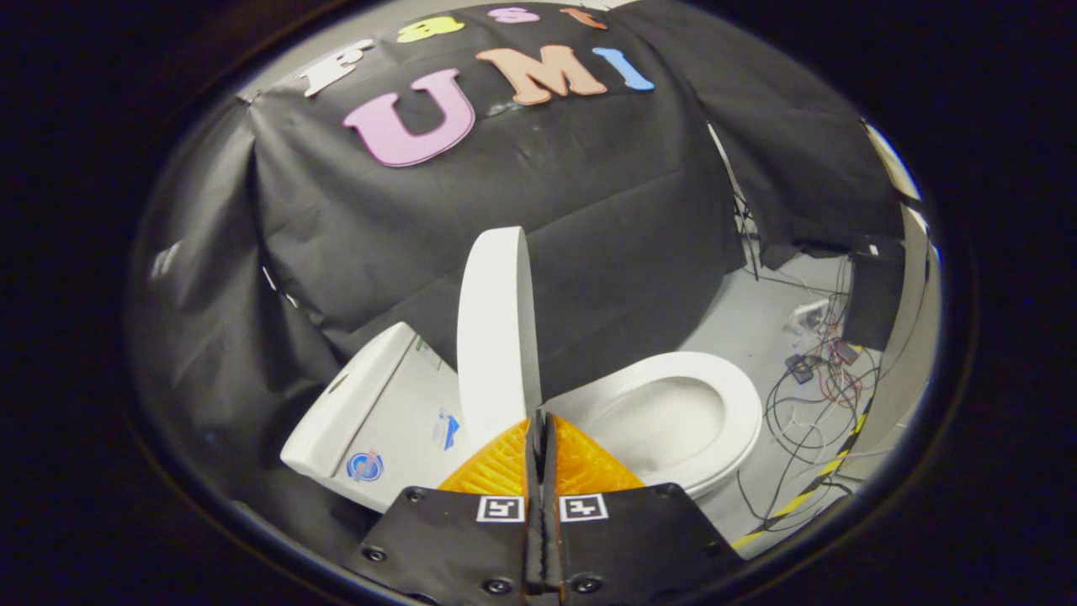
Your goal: Open the toilet lid.
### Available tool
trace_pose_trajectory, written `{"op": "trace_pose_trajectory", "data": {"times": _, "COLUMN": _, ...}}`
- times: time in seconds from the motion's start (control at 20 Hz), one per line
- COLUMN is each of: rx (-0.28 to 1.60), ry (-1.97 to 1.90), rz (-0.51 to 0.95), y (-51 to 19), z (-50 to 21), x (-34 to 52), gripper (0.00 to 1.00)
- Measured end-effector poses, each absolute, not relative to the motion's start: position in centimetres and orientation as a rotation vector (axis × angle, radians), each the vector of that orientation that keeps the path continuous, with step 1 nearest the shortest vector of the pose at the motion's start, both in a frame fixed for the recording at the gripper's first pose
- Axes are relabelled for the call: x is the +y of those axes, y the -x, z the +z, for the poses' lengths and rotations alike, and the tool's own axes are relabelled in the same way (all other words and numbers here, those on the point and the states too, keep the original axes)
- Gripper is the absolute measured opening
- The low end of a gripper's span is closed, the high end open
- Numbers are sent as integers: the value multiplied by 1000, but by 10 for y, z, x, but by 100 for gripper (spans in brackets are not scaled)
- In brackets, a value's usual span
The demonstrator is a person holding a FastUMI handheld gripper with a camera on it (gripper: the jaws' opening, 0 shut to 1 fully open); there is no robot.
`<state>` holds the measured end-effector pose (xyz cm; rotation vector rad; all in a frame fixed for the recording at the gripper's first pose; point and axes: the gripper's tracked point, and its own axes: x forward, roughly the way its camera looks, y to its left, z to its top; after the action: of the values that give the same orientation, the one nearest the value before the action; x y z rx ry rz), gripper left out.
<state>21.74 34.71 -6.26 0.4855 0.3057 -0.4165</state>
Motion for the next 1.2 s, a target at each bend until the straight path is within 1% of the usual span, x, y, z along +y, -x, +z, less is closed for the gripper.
{"op": "trace_pose_trajectory", "data": {"times": 0.15, "rx": 337, "ry": -379, "rz": -408, "y": -225, "z": -53, "x": 363, "gripper": 1}}
{"op": "trace_pose_trajectory", "data": {"times": 0.55, "rx": 320, "ry": -389, "rz": -383, "y": -238, "z": -40, "x": 395, "gripper": 2}}
{"op": "trace_pose_trajectory", "data": {"times": 0.7, "rx": 321, "ry": -294, "rz": -364, "y": -245, "z": -34, "x": 411, "gripper": 1}}
{"op": "trace_pose_trajectory", "data": {"times": 1.2, "rx": 330, "ry": -29, "rz": -374, "y": -269, "z": -28, "x": 464, "gripper": 2}}
